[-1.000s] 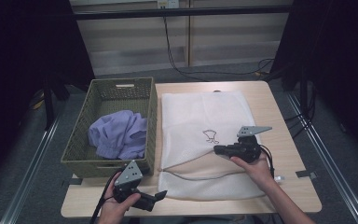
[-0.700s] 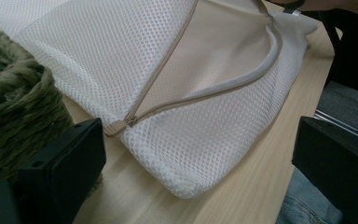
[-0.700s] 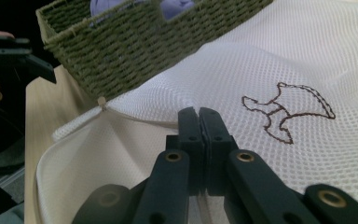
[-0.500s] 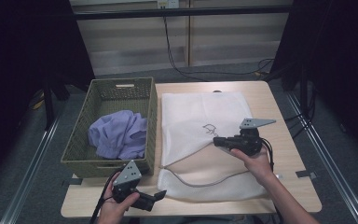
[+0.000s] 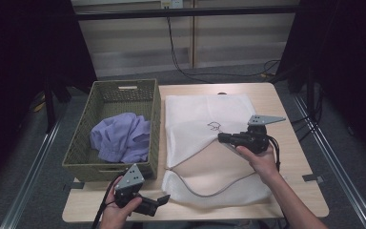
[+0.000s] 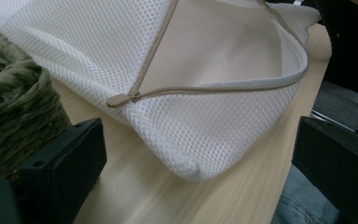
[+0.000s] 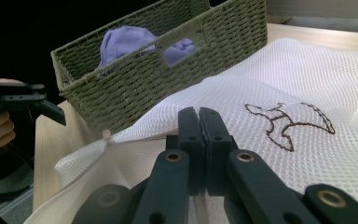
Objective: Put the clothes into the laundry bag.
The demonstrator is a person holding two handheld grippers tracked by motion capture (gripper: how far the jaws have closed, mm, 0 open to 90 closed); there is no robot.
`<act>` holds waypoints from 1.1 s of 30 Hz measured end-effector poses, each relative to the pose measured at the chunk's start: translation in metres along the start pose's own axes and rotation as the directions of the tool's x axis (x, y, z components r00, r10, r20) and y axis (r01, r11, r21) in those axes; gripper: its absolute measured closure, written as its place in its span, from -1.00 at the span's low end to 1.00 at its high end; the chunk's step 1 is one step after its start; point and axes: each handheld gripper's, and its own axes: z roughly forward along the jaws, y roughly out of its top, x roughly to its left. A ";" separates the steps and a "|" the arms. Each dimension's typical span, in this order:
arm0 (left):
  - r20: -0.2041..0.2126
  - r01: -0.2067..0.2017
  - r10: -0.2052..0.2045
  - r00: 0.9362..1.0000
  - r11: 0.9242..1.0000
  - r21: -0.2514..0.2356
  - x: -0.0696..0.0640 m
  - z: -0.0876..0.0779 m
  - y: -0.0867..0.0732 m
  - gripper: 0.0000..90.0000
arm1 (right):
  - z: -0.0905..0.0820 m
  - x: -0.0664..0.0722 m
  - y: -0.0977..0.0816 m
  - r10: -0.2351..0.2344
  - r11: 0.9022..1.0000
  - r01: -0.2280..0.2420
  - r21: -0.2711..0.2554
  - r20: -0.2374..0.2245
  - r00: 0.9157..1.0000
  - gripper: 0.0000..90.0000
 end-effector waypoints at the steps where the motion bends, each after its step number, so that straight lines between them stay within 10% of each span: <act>1: -0.002 -0.001 0.001 1.000 1.000 0.001 0.000 0.000 0.000 -0.94 | 0.000 0.000 0.000 0.003 1.000 -0.003 -0.003 -0.001 1.000 0.99; 19: 0.002 0.002 -0.002 1.000 0.995 -0.104 0.002 -0.029 0.022 -0.89 | -0.002 -0.004 0.011 0.011 0.996 -0.013 -0.088 -0.023 1.000 0.99; 29: -0.127 0.053 -0.074 0.989 0.985 -0.162 0.047 -0.066 0.041 -0.63 | 0.000 -0.003 0.010 -0.002 0.997 0.001 -0.074 -0.015 1.000 0.99; 33: -0.201 -0.002 -0.022 0.979 0.993 -0.115 0.064 -0.073 0.044 -0.61 | 0.001 -0.003 0.010 -0.004 0.998 0.003 -0.069 -0.010 1.000 0.99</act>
